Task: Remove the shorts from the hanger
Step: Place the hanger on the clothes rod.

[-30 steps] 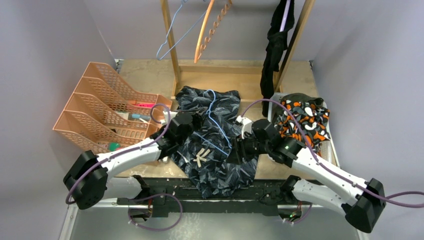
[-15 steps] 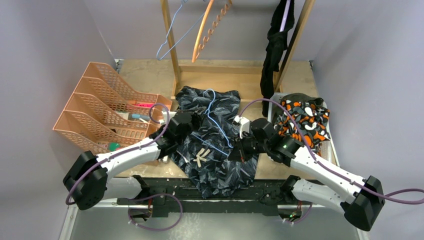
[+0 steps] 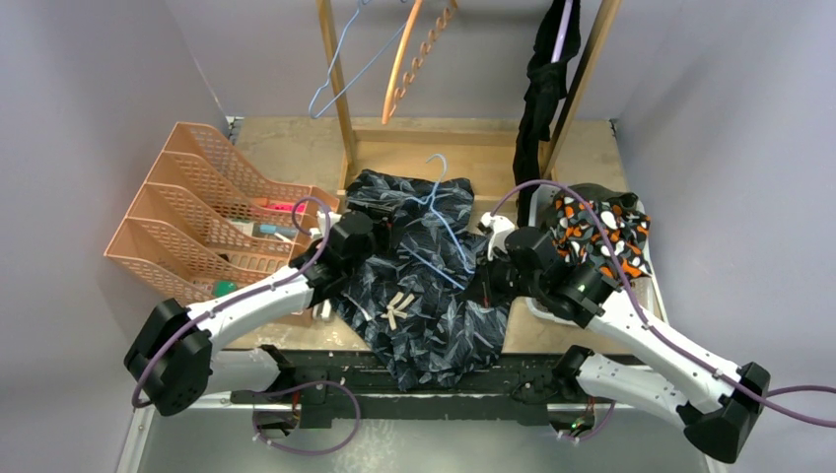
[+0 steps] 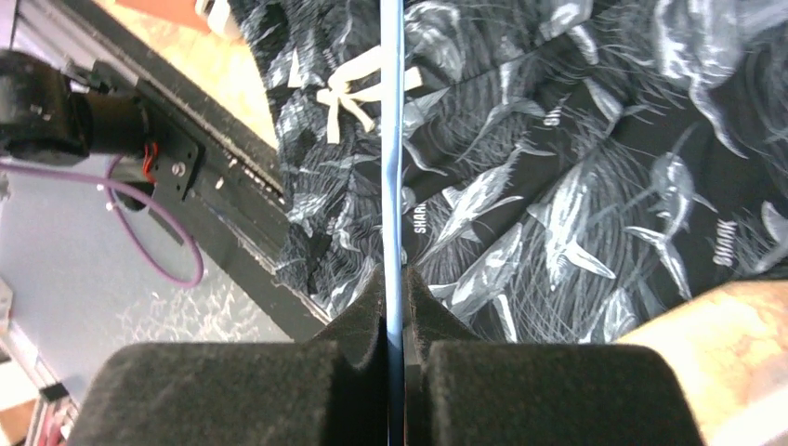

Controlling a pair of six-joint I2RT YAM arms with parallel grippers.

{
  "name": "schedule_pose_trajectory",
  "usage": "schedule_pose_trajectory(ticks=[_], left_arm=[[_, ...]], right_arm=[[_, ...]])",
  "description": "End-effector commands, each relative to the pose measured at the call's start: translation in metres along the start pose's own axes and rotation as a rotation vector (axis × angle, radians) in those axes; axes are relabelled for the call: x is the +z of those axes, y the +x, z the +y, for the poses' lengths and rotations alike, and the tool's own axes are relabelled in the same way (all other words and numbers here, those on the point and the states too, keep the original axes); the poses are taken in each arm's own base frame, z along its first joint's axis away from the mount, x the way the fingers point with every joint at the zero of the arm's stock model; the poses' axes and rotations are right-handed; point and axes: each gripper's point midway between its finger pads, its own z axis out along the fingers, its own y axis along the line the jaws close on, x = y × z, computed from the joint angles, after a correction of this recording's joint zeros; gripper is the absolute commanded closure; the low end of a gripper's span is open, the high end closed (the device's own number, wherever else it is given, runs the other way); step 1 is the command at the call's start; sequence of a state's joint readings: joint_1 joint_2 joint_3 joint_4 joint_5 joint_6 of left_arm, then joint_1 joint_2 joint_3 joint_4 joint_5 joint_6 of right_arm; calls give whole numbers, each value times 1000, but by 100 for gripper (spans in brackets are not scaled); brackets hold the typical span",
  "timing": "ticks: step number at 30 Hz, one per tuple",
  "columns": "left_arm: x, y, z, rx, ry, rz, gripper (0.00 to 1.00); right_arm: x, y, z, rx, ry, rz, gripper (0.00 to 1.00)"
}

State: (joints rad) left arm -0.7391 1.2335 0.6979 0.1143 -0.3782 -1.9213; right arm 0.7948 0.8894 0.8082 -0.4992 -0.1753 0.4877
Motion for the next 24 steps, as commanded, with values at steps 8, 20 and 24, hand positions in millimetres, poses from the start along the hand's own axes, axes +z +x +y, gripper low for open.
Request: schedule_pose_trajectory(ticks=[8,20,24], left_arm=[[-27,-29,-25,113,20,-70,28],[-83,-88,-60,332,51,-300,24],[-100,-101,-60,393,29,-344,24]], right_arm=[[-45,-50,-45,126,414,-154,100],[-96,-157,-24,80,534,-379,100],[-102,-189,-22,1,591,-405,100]])
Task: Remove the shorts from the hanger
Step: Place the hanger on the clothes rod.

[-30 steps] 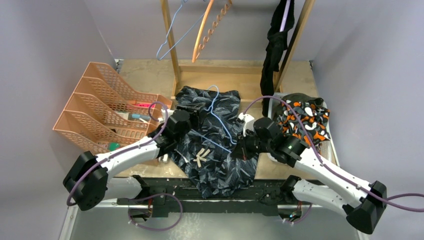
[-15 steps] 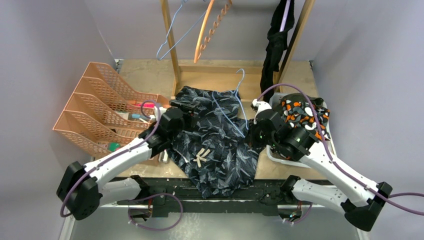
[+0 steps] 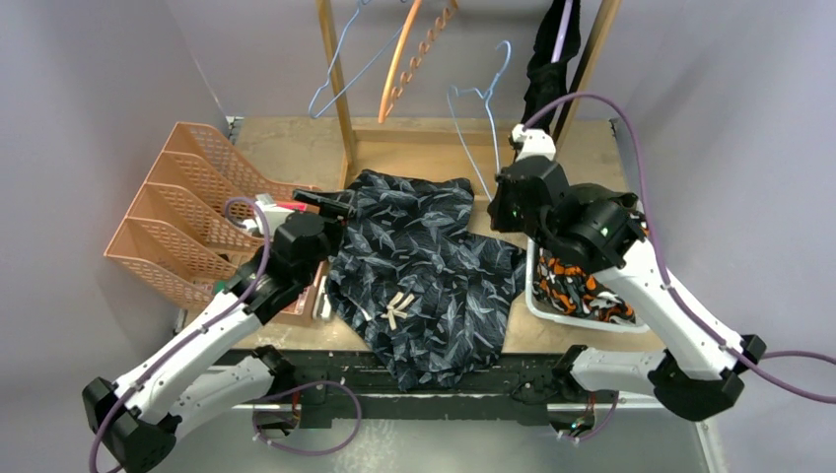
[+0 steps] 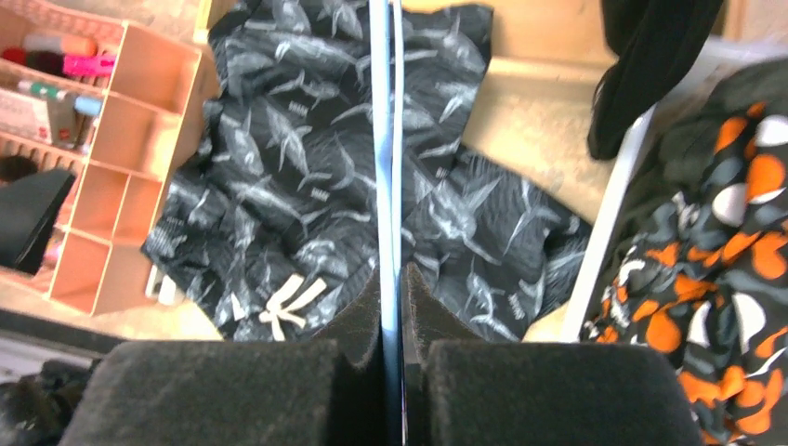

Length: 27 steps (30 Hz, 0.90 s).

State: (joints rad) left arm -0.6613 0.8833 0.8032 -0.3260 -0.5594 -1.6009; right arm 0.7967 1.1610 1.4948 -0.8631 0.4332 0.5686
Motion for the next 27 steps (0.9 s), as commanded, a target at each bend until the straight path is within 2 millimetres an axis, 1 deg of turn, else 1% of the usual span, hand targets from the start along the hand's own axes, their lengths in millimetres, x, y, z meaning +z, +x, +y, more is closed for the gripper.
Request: schedule_pose_trajectory(ticks=[1,6,9,12,18,22,27], left_arm=[[-18,-32,-1,121,-16,-98,24],[-30,-43,12,131,-20,-118,24],[-37,-51,16,121,-18,-136,23],[-42,-56,17,118,-14,-149,23],[-46,-59,15,113,-2,-153,23],[-45,-57,14,114,-1,-143,23],[-46,-55,11,103,5,-130,23]], right_arm=[[1,-43,-5,-93,90,-84,100],[6,-85,-5,-140,109,-121,100],[10,-106,-8,-159,115,-128,100],[15,-117,-15,-168,164,-117,100],[18,-141,-7,-175,176,-152,100],[18,-155,-4,-190,184,-170,100],[28,-166,-5,-187,211,-185,100]])
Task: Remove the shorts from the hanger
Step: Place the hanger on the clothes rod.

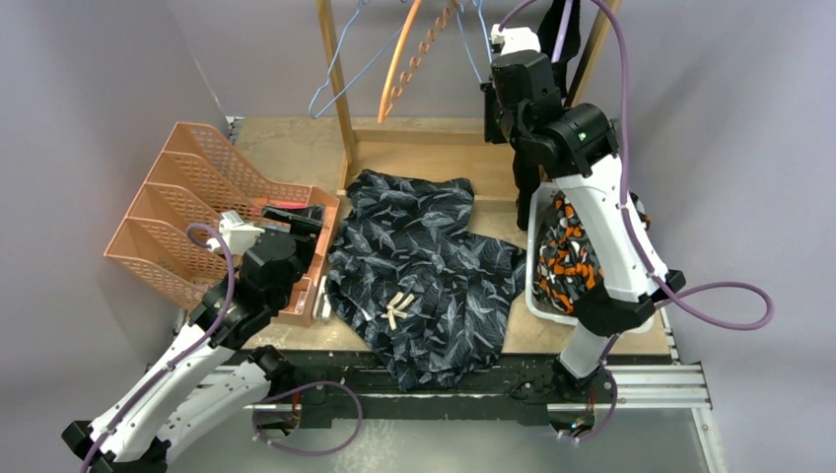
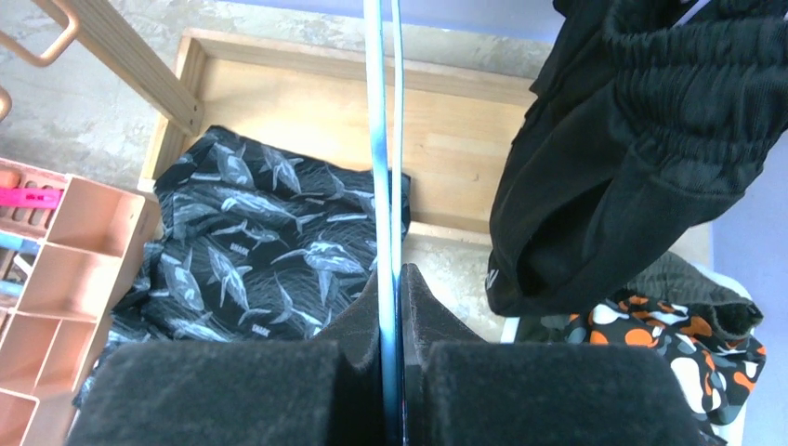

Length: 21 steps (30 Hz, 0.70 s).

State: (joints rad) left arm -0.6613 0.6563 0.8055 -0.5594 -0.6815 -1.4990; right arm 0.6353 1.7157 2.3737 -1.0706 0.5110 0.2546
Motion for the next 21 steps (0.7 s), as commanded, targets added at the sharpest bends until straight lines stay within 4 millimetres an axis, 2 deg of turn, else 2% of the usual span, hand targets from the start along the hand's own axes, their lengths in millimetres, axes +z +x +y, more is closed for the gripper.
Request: schedule_pose_trajectory(ticks=[1,8,13,20,21], left_arm=[[0,-3,-7,-4,18,-8,23],[-1,-4,-10,-1,23,-9,23],[-1,-4,-9,4,20,-9,23],[0,0,-2,3,3,2,23],[0,0,-2,4,3,2,23]], right_arm=[[0,-16,-13,-6,53,-42,100],[20,-15,-15,-2,72,-33,100],[29,-7,-7,-8,48,-12,100],[28,5,13,-10,-69,30,100],[27,7,15,-8,-91,33,96]])
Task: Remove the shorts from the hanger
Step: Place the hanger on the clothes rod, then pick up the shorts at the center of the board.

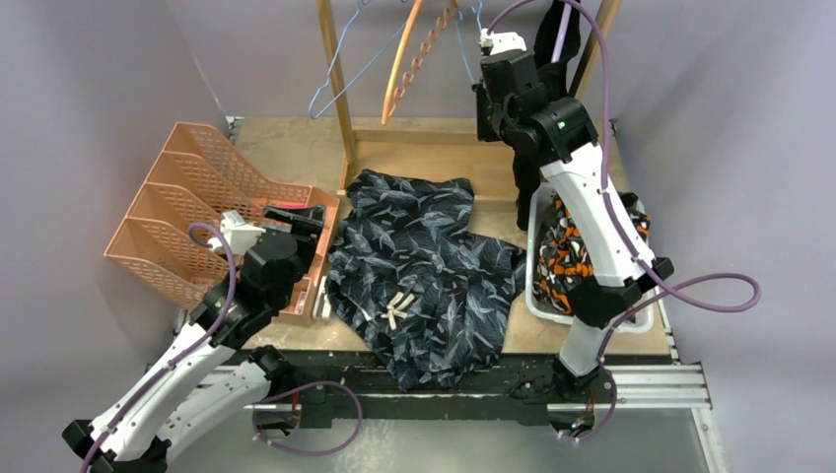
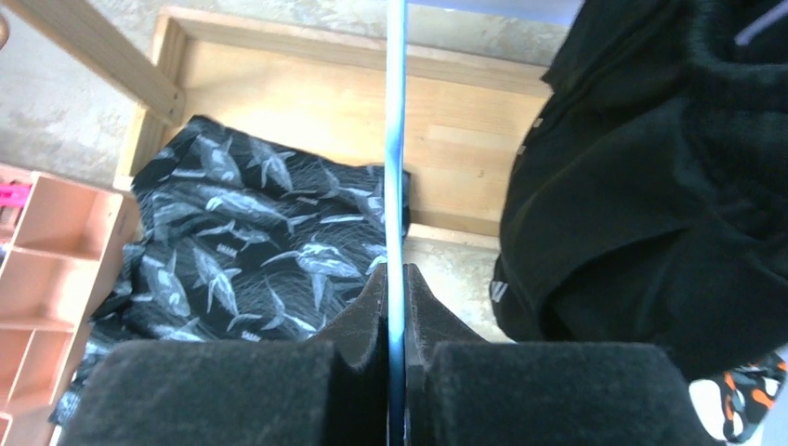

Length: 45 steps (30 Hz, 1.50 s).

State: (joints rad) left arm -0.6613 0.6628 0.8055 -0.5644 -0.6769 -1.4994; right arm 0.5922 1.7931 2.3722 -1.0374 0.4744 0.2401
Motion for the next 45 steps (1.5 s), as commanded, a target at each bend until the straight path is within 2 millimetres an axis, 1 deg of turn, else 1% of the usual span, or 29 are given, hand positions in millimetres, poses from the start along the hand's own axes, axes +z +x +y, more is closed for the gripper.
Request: schedule_pose_trajectory(ticks=[1,2,3,4,7,9,11,13,14,15,17,20,22,24,27,29,32,34,37,40,42,45], left_arm=[[-1,-2,-4,-1,12,-3,23],[-1,-2,-3,1,11,-3,23],[-1,-3,-2,5,7,-5,23],[-1,-3,-1,6,5,-4,23],[-1,-3,2,14,-4,-4,22],[-1,-2,6,21,-13,-4,22],[0,0,9,27,-19,2,22],[1,3,13,35,-27,10,22],[2,5,14,38,-31,16,22],[2,7,16,45,-35,23,22],[4,13,21,75,-45,44,22],[8,22,34,130,-87,76,21],[10,29,40,161,-106,100,20],[12,37,46,198,-123,130,20],[14,43,55,253,-156,158,20],[15,46,62,287,-172,167,20],[16,46,70,312,-190,165,19],[16,46,72,324,-190,167,19],[16,45,72,344,-188,166,19],[15,41,73,352,-201,154,19],[14,38,73,351,-207,145,19],[11,30,70,339,-209,115,19]], right_arm=[[-13,0,14,13,-123,-13,89],[-15,3,17,18,-147,-7,85],[-20,5,18,26,-167,-10,78],[-24,5,19,34,-185,-15,72],[-38,10,23,48,-249,-26,63],[-50,12,24,64,-290,-45,52],[-66,14,26,79,-355,-76,49],[-83,17,30,96,-431,-108,43],[-86,24,31,96,-452,-109,39],[-93,24,29,105,-468,-134,36],[-105,30,26,122,-497,-157,33],[-117,48,23,155,-532,-163,31],[-123,62,19,182,-544,-158,30],[-122,79,16,215,-539,-136,30],[-115,106,15,243,-537,-109,29],[-105,128,23,270,-564,-70,28],[-86,174,38,277,-597,61,27],[-70,208,44,286,-580,173,27],[-52,263,57,285,-559,329,26],[-44,316,77,215,-483,464,24],[-38,347,80,194,-387,555,24],[-32,377,80,166,-246,602,21]])
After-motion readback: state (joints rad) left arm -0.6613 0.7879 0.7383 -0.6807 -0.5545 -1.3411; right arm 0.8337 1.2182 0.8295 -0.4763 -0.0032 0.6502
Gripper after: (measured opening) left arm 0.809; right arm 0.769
